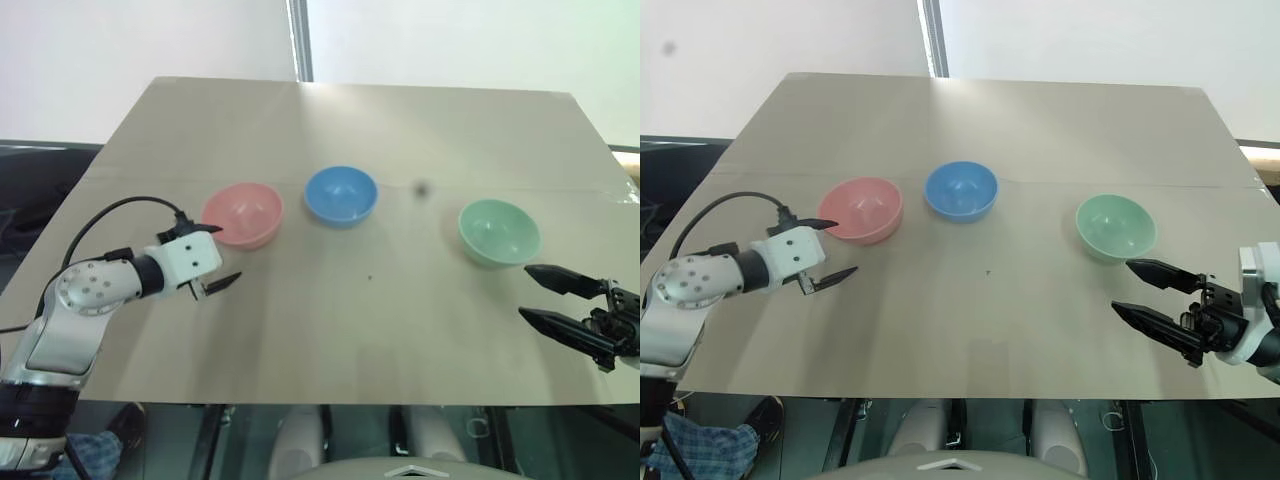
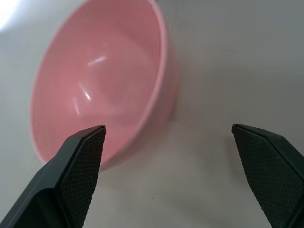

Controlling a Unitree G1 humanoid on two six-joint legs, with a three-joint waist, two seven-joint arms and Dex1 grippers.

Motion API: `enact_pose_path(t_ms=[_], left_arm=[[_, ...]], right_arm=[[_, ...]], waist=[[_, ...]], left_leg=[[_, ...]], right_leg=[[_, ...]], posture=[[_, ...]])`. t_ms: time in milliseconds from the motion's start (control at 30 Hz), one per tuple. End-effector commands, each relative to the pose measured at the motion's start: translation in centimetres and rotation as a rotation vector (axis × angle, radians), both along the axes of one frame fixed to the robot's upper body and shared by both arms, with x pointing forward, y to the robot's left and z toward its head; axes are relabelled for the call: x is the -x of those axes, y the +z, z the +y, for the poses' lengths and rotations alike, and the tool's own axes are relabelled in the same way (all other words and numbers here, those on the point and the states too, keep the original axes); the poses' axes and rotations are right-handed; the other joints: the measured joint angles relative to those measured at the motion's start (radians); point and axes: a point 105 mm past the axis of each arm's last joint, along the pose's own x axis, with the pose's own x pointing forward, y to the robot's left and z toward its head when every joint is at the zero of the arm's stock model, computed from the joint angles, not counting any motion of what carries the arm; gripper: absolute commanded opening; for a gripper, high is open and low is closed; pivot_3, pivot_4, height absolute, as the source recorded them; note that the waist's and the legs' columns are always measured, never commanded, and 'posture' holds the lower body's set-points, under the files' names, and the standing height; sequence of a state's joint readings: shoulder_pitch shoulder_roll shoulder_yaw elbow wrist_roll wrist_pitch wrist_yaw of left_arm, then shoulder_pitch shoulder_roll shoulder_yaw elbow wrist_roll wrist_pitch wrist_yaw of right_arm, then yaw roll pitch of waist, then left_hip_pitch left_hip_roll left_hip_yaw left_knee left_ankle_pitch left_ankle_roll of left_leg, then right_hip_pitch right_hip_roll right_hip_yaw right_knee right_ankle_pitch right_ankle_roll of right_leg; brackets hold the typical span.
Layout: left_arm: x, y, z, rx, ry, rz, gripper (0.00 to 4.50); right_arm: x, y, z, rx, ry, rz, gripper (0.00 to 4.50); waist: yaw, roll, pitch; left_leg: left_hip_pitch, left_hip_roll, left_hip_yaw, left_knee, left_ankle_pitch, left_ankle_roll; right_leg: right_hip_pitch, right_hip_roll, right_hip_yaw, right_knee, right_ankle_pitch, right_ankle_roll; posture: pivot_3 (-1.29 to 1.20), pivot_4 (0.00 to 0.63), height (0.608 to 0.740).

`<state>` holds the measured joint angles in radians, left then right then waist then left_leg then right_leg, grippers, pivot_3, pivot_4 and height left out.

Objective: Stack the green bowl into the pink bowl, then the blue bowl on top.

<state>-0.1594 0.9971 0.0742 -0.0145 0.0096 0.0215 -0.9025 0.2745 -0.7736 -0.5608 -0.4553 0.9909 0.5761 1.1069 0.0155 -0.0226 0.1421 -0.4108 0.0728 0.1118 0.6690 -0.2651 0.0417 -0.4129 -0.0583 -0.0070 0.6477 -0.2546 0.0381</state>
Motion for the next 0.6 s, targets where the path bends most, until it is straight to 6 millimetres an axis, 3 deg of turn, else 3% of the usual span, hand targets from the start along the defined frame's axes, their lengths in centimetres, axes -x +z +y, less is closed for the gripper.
enact_pose_path(t_ms=[33, 100, 367, 467, 600], left_arm=[[-0.8, 0.5, 0.9, -0.041, 0.016, -0.006, 4.11], [-1.3, 0.8, 1.1, -0.034, 0.022, -0.022, 3.78], [-2.3, 0.7, 0.5, -0.043, -0.014, -0.028, 0.17], [-2.5, 1.1, -0.6, -0.05, -0.068, -0.035, 0.03], [-2.3, 3.1, -6.1, -0.002, -0.279, -0.065, 0.03]], right_arm=[[0.0, 0.6, 0.2, 0.012, -0.014, -0.057, 4.5], [0.1, 0.4, 0.2, 0.014, -0.018, -0.058, 4.5], [0.3, 0.0, 0.5, 0.009, -0.037, -0.062, 4.5], [0.2, 0.0, 0.6, 0.009, -0.044, -0.065, 4.5], [0.1, 0.0, 0.6, 0.01, -0.047, -0.067, 4.5]], waist=[[-0.001, 0.0, 0.0], [-0.001, 0.0, 0.0], [-0.001, 0.0, 0.0], [-0.001, 0.0, 0.0], [0.002, 0.0, 0.0]], left_leg=[[0.0, 0.0, 0.0, 0.0, 0.0, 0.0], [-0.001, -0.001, 0.0, 0.001, 0.0, 0.0], [-0.002, 0.0, 0.0, 0.001, 0.0, 0.0], [-0.002, 0.0, 0.0, 0.002, 0.0, 0.0], [-0.002, 0.0, -0.001, 0.004, 0.0, 0.0]], right_leg=[[0.0, 0.0, 0.0, 0.0, 0.0, 0.0], [0.0, 0.0, 0.0, 0.0, 0.002, 0.003], [0.0, 0.003, -0.001, 0.0, 0.002, 0.003], [0.0, 0.003, -0.001, 0.001, 0.002, 0.004], [0.0, 0.003, -0.001, 0.004, 0.002, 0.004]], posture=[[0.0, 0.15, 0.74], [0.0, 0.15, 0.74], [0.0, 0.15, 0.74], [0.0, 0.15, 0.74], [0.0, 0.15, 0.74]])
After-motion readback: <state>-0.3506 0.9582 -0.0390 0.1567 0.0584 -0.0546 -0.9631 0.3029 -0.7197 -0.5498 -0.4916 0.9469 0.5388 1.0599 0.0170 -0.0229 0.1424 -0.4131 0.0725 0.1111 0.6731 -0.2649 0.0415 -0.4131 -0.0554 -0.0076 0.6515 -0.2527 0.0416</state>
